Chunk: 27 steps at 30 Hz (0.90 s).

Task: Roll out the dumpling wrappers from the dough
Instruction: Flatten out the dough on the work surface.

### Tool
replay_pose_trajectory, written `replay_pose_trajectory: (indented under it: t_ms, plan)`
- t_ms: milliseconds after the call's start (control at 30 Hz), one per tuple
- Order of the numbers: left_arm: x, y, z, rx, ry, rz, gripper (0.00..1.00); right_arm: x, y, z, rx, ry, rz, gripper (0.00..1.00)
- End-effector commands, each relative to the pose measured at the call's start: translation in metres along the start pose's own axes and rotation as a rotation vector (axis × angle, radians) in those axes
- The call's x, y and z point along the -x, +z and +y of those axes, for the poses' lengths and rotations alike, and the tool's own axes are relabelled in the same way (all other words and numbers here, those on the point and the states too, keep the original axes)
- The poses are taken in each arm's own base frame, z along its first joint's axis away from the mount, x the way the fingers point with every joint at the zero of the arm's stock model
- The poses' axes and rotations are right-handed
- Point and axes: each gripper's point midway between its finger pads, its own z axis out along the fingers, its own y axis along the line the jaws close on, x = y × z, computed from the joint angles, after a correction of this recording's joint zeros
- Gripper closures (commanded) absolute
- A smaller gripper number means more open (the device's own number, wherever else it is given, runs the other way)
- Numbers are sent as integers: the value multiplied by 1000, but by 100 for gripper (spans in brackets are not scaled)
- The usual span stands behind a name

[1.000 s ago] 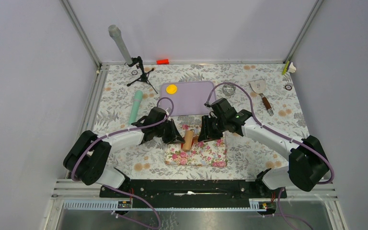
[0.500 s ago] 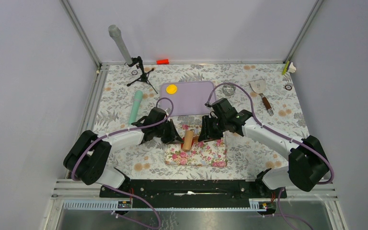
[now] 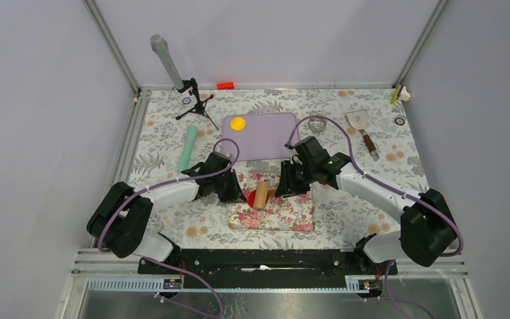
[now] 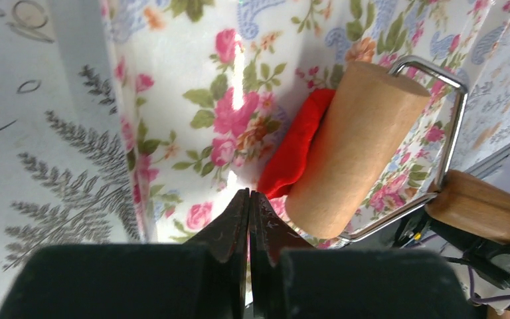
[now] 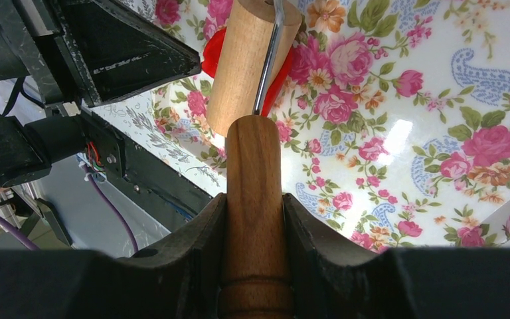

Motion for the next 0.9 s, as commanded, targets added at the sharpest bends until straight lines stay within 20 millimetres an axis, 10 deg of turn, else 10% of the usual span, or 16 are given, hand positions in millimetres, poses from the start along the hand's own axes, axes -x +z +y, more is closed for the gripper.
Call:
replay_pose_trajectory:
  t_ms: [0, 367, 867]
  plan:
    - [12, -17, -4, 25, 73, -62, 97, -33, -5, -45, -176, 25, 100, 100]
    - [10, -49, -60, -234, 121, -75, 94, -28, -12, -38, -160, 26, 74, 100]
    - [18, -6, -69, -277, 22, -4, 95, -35, -11, -45, -173, 25, 83, 100]
